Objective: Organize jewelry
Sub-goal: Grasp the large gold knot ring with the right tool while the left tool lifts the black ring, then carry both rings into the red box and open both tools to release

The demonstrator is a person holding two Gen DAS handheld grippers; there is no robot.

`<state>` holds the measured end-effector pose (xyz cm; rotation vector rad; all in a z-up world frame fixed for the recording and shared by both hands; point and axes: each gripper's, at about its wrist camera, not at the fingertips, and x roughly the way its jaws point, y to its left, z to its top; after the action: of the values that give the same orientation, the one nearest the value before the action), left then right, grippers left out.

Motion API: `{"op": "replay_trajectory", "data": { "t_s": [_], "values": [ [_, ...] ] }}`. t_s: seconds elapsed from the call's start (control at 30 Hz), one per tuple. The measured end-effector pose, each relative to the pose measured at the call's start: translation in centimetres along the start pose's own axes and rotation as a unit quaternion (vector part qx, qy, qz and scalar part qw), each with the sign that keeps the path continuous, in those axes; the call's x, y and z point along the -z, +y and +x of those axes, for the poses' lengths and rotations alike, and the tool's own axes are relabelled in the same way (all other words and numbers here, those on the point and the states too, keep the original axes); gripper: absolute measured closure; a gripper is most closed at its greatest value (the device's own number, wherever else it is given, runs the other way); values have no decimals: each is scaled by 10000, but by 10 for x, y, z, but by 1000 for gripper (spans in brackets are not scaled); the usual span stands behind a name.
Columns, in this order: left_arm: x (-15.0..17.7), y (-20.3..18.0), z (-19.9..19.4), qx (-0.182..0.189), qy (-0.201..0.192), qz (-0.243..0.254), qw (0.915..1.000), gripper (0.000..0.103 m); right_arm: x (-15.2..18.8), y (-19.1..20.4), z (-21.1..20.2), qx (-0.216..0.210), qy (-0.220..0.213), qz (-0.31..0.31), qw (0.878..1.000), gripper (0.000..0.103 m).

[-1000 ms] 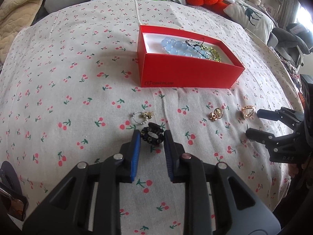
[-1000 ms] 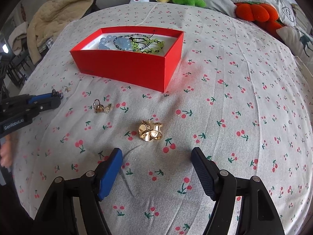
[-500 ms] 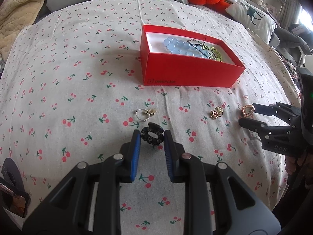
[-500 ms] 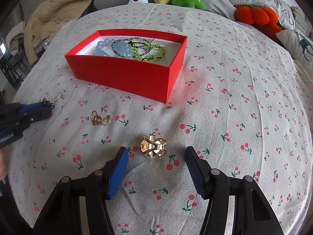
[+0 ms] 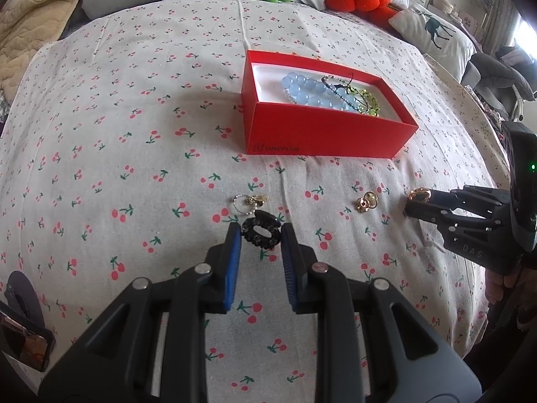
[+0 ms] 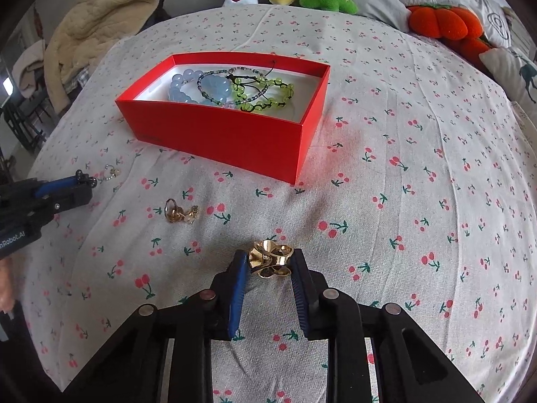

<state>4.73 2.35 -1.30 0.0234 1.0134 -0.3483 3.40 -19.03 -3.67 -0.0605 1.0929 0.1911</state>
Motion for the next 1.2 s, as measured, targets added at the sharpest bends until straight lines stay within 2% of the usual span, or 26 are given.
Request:
{"op": "replay_trajectory", "data": {
  "t_s": [0.23, 0.67, 0.83, 1.2],
  "values": [
    [-13, -7, -12, 127, -113, -13, 9999, 77, -9, 3, -11, -84, -20, 141, 9999, 77],
    [-52, -15, -24, 297, -389, -205, 9986, 77, -44, 11, -39, -264, -390, 325, 9984, 77],
    [-69, -21, -15, 449, -484, -220, 9976, 77, -58, 5, -44, -391, -540, 517, 9964, 77],
    [-100, -39, 28, 541, -523, -15, 9972, 77, -77, -19, -37, -531, -863, 759, 9920, 77]
  ]
}}
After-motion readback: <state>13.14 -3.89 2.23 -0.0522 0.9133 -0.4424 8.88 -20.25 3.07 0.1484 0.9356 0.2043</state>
